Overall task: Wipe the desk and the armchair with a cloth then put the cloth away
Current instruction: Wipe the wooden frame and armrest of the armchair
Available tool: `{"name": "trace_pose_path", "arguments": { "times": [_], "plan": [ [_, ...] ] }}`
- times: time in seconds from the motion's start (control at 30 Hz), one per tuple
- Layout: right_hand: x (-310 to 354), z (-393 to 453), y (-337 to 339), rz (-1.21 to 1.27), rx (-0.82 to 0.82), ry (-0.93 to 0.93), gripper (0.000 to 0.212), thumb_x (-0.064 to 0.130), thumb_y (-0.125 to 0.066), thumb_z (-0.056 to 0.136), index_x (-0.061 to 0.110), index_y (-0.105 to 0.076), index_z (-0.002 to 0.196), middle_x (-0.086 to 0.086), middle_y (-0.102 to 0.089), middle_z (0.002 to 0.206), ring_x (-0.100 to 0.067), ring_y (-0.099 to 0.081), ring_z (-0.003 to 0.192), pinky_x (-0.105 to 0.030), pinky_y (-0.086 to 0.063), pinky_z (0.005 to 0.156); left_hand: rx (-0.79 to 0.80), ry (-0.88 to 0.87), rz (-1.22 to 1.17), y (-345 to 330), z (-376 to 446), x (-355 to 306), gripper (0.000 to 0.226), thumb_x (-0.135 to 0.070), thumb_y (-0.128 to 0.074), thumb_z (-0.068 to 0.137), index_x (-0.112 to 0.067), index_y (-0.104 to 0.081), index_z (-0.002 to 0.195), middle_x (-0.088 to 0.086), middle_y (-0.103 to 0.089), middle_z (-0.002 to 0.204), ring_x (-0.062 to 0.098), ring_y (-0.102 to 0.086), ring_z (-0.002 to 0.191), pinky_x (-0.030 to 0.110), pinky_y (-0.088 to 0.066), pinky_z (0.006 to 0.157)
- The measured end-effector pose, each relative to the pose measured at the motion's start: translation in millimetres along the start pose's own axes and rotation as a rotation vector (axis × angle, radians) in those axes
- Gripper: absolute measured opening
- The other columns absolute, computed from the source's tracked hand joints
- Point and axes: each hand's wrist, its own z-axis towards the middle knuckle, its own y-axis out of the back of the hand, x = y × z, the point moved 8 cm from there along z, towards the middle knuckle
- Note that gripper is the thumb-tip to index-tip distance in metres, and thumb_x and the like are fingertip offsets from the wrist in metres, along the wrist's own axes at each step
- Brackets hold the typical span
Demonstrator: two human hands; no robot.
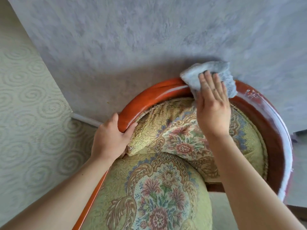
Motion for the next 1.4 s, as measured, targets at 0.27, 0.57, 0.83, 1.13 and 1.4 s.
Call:
{"name": "trace_pose_path", "arguments": {
  "times": [0.27, 0.57, 0.83, 1.13, 1.4],
  "plan": [
    [-31.5, -9.9, 9.8, 0.08, -0.181, -0.437, 0.04, 0.018, -0.041, 0.106, 0.005, -0.048, 0.143, -0.014, -0.042, 0.152, -0.036, -0.028, 0.146, -0.053, -0.024, 0.118, -0.012, 0.012, 0.027, -0.7, -1.0, -2.0, 0.048, -0.06, -0.068, 0.083, -0.014, -0.059, 0.092, -0.004, -0.056, 0.064, 0.027, -0.063, 0.051, 0.029, -0.047, 0.044],
    [42.0, -5.6, -14.0, 0.022, -0.008, 0.098, 0.037, 0.013, -0.056, 0.102, 0.004, -0.055, 0.138, -0.013, -0.052, 0.144, -0.03, -0.042, 0.14, -0.048, -0.032, 0.117, 0.008, 0.005, -0.021, -1.7, -0.9, 0.0, 0.043, -0.06, -0.067, 0.084, -0.019, -0.056, 0.092, -0.004, -0.06, 0.061, 0.02, -0.061, 0.048, 0.032, -0.054, 0.048],
    [-102.1, -36.6, 43.3, -0.14, -0.038, -0.484, 0.047, 0.026, -0.032, 0.107, 0.004, -0.041, 0.148, -0.013, -0.038, 0.155, -0.029, -0.027, 0.148, -0.042, -0.016, 0.123, 0.014, 0.007, 0.005, -0.9, -2.6, -0.6, 0.041, -0.059, -0.066, 0.086, -0.02, -0.051, 0.086, -0.007, -0.056, 0.062, 0.004, -0.047, 0.044, 0.016, -0.034, 0.044],
    [7.1, -8.3, -7.6, 0.076, -0.077, -0.346, 0.041, 0.016, -0.044, 0.104, 0.0, -0.049, 0.141, -0.02, -0.046, 0.148, -0.044, -0.035, 0.141, -0.061, -0.019, 0.117, -0.016, 0.016, 0.021, -0.9, -1.6, 0.4, 0.047, -0.063, -0.066, 0.085, -0.018, -0.057, 0.092, 0.001, -0.065, 0.067, 0.025, -0.065, 0.054, 0.036, -0.057, 0.05],
    [77.8, -17.7, -26.1, 0.075, 0.064, 0.187, 0.036, 0.008, -0.061, 0.097, 0.003, -0.06, 0.133, -0.012, -0.056, 0.14, -0.032, -0.047, 0.135, -0.061, -0.03, 0.112, -0.012, -0.021, -0.017, -0.1, -1.3, -0.4, 0.047, -0.063, -0.065, 0.083, -0.018, -0.057, 0.092, -0.005, -0.06, 0.061, 0.02, -0.059, 0.048, 0.026, -0.048, 0.046]
  ]
}}
